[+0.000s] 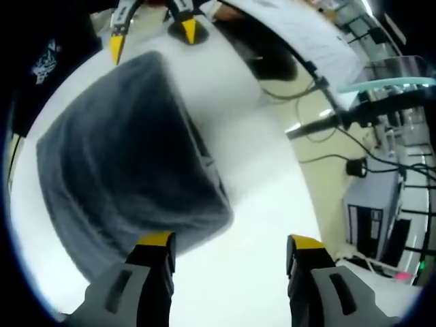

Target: Open the folded towel by lifting each exposed corner and separating the folded layers until the towel lies flat within the target outline without major curled edges

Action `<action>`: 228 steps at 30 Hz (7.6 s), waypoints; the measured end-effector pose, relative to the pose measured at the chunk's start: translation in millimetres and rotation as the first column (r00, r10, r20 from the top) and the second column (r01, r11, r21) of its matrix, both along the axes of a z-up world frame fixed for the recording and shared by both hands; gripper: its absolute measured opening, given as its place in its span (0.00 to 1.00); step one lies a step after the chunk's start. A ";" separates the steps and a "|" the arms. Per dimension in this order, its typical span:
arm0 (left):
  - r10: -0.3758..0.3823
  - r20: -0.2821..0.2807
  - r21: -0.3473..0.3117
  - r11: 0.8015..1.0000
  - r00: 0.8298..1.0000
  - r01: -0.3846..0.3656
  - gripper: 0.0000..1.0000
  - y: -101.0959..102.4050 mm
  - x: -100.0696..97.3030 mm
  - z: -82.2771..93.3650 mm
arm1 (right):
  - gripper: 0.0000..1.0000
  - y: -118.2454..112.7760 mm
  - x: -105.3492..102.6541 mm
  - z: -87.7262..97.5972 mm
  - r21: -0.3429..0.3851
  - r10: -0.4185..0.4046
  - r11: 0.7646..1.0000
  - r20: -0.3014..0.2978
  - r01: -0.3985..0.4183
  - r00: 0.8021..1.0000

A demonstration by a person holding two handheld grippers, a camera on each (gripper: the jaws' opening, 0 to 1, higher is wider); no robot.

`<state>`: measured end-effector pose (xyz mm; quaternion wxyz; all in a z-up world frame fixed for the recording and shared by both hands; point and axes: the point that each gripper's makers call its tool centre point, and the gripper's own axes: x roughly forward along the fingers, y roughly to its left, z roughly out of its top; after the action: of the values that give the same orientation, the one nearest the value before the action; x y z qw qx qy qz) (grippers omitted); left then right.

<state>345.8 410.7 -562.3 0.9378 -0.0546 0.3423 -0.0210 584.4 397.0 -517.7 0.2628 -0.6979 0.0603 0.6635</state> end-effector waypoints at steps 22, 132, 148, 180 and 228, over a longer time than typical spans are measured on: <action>0.008 -0.035 -0.052 0.999 0.999 -0.009 0.49 -6.6 -1.9 -20.7 | 0.48 -11.0 -15.1 -51.1 -0.039 -0.017 0.999 -0.060 0.015 0.998; -0.097 0.202 -0.093 0.989 0.975 0.118 0.00 -90.2 -15.7 71.5 | 0.00 -56.8 -10.7 25.9 0.117 0.020 0.993 0.073 -0.028 0.997; -0.159 0.232 -0.103 0.977 0.960 0.187 0.00 -108.6 -17.4 80.5 | 0.00 -69.5 -16.1 33.9 0.132 0.010 0.991 0.078 -0.020 0.997; -0.300 0.303 -0.086 0.937 0.905 0.340 0.00 -180.3 -11.7 112.7 | 0.00 -127.9 -11.1 64.2 0.190 -0.065 0.981 0.125 0.040 0.990; -0.425 0.318 -0.055 0.884 0.847 0.464 0.00 -258.9 -23.9 123.3 | 0.00 -200.5 -17.2 83.2 0.230 -0.144 0.968 0.182 0.100 0.973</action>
<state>321.9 151.8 -439.1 0.9422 -0.0306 0.1987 -0.2681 567.3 196.4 -434.5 0.3836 -0.7216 0.0034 0.5762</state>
